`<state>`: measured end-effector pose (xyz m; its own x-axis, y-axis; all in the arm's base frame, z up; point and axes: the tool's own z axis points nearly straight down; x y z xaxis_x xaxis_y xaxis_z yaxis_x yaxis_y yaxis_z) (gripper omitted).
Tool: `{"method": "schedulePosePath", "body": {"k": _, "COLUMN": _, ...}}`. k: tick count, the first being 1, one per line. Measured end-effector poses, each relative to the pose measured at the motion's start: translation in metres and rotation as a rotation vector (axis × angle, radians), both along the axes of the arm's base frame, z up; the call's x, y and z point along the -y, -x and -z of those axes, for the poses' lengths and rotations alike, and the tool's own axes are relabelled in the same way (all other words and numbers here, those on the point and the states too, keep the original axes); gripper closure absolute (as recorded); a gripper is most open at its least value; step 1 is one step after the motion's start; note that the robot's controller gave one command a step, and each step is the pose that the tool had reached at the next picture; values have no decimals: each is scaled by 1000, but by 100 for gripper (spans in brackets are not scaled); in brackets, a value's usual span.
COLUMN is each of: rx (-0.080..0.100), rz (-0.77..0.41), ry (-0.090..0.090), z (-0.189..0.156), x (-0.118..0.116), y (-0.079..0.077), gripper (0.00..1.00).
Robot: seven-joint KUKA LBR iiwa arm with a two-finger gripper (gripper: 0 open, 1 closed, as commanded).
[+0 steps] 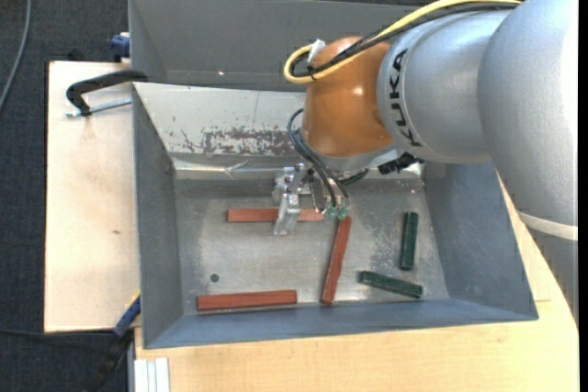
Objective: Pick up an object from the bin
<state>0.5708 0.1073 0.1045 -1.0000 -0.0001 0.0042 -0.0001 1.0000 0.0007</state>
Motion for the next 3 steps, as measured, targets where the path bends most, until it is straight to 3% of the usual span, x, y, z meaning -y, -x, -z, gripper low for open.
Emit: {"method": "schedulePosePath", "body": {"k": 3, "rx": 11, "rz": 0, "ry": -2, "z": -38, "x": -1, "y": -3, "gripper": 100}}
